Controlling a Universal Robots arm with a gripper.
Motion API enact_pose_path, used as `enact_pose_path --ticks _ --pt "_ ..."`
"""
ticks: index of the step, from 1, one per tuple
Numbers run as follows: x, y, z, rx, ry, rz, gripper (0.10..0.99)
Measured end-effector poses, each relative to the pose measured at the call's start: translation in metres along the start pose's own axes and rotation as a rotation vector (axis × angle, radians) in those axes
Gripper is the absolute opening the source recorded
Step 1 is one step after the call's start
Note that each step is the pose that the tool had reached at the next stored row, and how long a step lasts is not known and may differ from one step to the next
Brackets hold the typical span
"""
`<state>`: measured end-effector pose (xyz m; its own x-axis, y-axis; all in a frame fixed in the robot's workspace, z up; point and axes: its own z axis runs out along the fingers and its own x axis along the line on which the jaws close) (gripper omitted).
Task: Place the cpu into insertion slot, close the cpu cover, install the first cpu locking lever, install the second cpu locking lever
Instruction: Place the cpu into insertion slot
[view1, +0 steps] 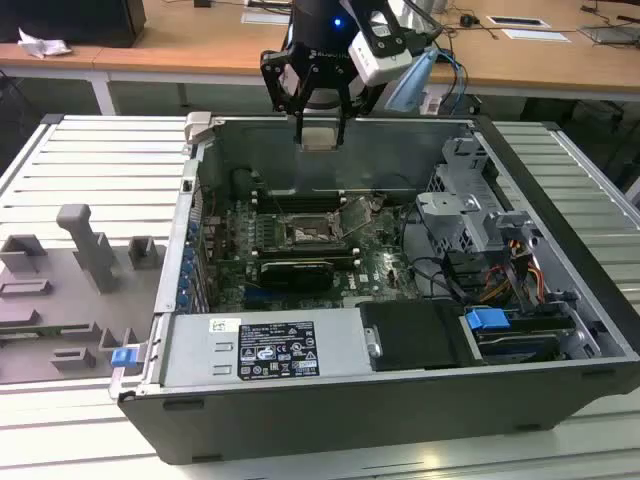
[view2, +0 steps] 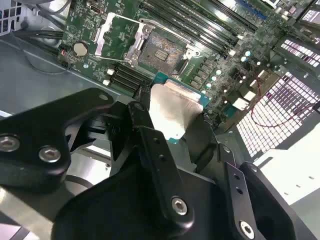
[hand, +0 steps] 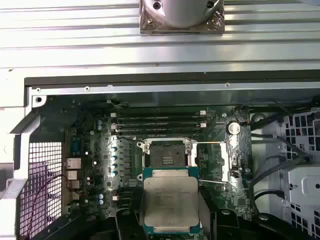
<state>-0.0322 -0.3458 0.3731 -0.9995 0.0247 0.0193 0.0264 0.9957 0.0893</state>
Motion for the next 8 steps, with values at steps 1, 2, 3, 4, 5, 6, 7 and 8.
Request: enact_pose_path --ticks 1,2,3,4,5,6,7,8 --pt "0.0 0.0 0.0 0.0 -0.0002 0.002 0.525" --pt "0.0 0.0 0.0001 0.0 -0.001 0.012 0.525" --pt "0.0 0.0 0.0 0.0 -0.0022 0.025 0.525" --pt "0.0 0.0 0.0001 -0.001 -0.0039 0.045 0.525" --pt "0.0 0.0 0.0002 -0.001 -0.0047 0.054 0.525" --pt "0.0 0.0 0.0005 -0.001 -0.005 0.057 0.525" --pt "0.0 -0.0001 0.0011 -0.001 -0.0051 0.058 0.525" --pt "0.0 -0.0002 0.0016 -0.001 -0.0051 0.058 0.525"
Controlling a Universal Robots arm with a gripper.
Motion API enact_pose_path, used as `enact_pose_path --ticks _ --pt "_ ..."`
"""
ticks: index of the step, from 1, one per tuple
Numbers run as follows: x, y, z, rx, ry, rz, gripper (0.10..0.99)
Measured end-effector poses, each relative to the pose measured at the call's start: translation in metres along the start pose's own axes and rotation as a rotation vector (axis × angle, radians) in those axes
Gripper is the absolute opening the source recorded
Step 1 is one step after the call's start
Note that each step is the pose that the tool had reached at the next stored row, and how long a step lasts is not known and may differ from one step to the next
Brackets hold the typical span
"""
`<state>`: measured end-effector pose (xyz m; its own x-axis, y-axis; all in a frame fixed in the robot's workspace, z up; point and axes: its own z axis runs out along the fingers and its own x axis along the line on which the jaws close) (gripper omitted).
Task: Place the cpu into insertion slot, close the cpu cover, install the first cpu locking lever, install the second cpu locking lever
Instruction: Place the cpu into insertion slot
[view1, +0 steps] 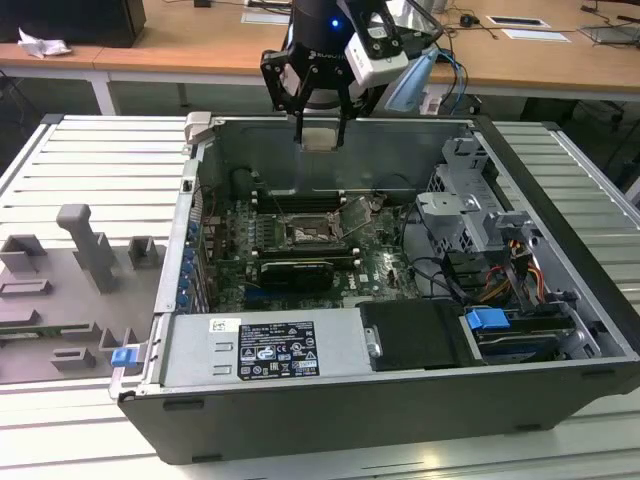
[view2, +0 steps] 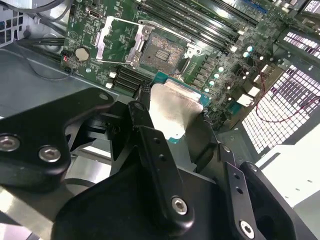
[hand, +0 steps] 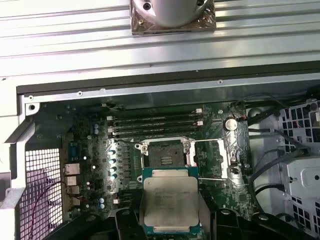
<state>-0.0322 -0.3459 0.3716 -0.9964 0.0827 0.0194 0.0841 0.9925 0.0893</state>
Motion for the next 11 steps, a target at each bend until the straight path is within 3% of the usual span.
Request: enact_pose_path --ticks 4,11 --pt "-0.0001 -0.0002 0.0023 0.0 -0.0006 0.006 0.525" --pt "-0.0001 -0.0004 0.004 -0.001 -0.0066 0.074 0.525"
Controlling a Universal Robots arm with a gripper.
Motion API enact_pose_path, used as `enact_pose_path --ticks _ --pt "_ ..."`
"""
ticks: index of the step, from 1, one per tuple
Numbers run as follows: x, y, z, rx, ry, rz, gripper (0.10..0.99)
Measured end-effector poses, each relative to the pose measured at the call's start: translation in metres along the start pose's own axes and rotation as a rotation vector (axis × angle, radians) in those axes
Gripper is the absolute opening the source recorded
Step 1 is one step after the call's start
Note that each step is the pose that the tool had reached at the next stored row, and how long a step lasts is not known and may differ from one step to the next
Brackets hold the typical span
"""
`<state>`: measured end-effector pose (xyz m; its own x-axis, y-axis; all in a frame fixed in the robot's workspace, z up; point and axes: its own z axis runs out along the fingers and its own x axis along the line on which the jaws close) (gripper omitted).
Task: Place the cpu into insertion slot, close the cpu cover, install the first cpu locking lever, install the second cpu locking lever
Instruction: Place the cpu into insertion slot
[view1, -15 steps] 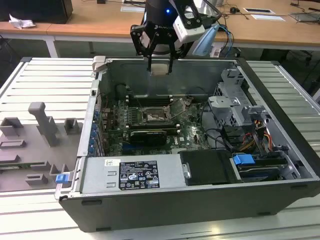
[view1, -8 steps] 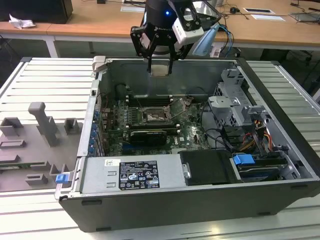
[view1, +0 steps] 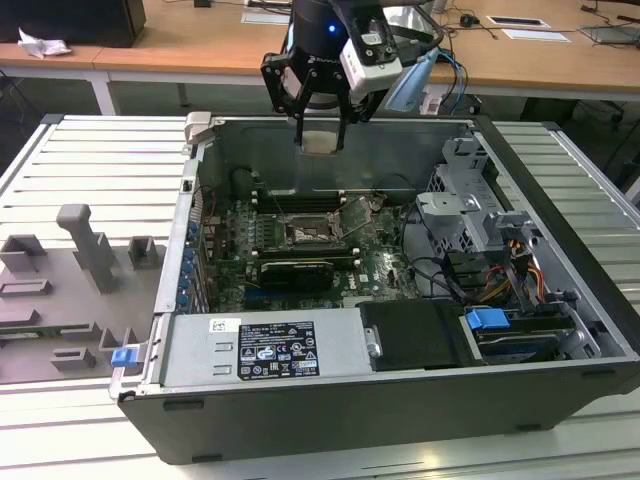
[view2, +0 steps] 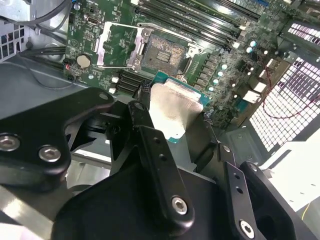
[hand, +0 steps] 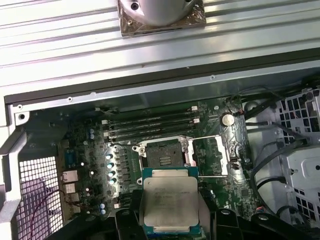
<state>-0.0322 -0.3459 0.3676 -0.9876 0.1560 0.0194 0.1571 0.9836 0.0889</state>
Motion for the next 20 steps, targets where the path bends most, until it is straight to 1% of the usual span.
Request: enact_pose_path --ticks 2,6,12,15,20 --pt "0.0 0.0 0.0002 0.0 -0.0007 0.008 0.525" --pt "0.0 0.0 0.0005 -0.001 -0.0037 0.041 0.525" --pt "-0.0001 -0.0001 0.0018 -0.003 -0.0123 0.138 0.525" --pt "0.0 -0.0002 0.0021 -0.003 -0.0149 0.167 0.525" --pt "-0.0001 -0.0004 0.0037 -0.004 -0.0158 0.177 0.525"
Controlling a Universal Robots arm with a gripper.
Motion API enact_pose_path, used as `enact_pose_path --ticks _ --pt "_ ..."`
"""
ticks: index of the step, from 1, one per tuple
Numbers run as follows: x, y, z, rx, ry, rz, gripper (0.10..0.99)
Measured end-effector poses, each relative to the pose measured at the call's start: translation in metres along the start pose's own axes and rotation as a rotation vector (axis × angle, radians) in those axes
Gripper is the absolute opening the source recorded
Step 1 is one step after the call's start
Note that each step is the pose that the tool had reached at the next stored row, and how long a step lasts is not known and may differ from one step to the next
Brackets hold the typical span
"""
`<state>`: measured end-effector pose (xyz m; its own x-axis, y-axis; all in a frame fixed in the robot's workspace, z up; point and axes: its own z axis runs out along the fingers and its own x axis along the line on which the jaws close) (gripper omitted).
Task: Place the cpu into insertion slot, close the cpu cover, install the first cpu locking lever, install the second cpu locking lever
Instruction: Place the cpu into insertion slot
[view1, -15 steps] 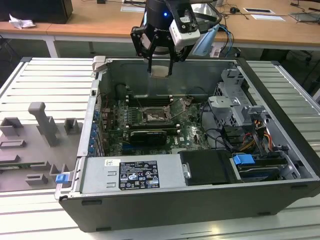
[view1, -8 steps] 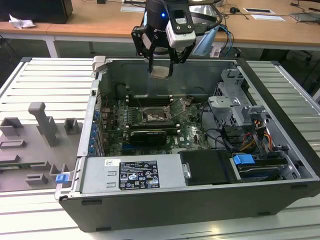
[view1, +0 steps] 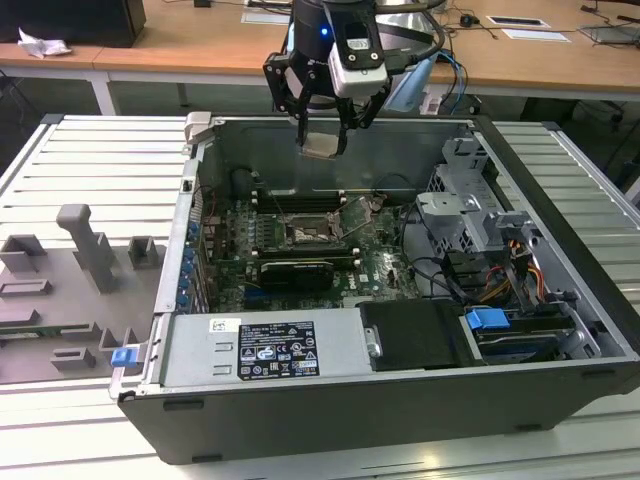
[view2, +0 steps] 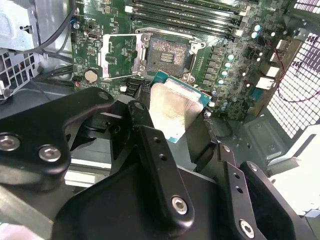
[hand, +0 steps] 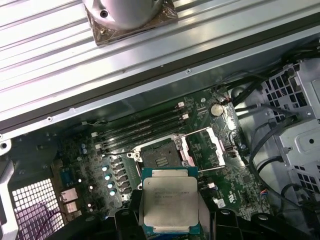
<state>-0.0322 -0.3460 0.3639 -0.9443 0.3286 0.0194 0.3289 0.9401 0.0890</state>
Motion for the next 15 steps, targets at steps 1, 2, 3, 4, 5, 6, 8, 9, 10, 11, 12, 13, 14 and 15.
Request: enact_pose_path --ticks 1,2,3,4,5,6,8,9,10,11,12,13,14,15 --pt "0.0 0.0 0.0002 0.0 0.0 0.0 0.525" --pt "0.0 -0.0001 0.0005 0.0 0.0 0.0 0.525" --pt "0.0 -0.0001 0.0009 0.0 0.0 0.0 0.525" --pt "-0.0001 -0.0001 0.0011 0.0 0.0001 0.0 0.525" --pt "-0.0001 -0.0001 0.0013 0.0 -0.0001 0.003 0.525" --pt "-0.0001 -0.0001 0.0014 0.0 -0.0005 0.006 0.525" --pt "-0.0001 -0.0002 0.0016 0.0 -0.0013 0.015 0.525" --pt "-0.0001 -0.0002 0.0016 0.0 -0.0016 0.019 0.525" --pt "-0.0001 -0.0002 0.0017 0.0 -0.0018 0.021 0.525" --pt "-0.0001 -0.0002 0.0017 0.0 -0.002 0.024 0.525" --pt "-0.0001 -0.0002 0.0017 0.0 -0.0024 0.028 0.525" --pt "-0.0001 -0.0002 0.0017 0.0 -0.0026 0.03 0.525" --pt "-0.0001 -0.0002 0.0017 -0.001 -0.0027 0.031 0.525" --pt "-0.0001 -0.0002 0.0017 -0.001 -0.0029 0.033 0.525"
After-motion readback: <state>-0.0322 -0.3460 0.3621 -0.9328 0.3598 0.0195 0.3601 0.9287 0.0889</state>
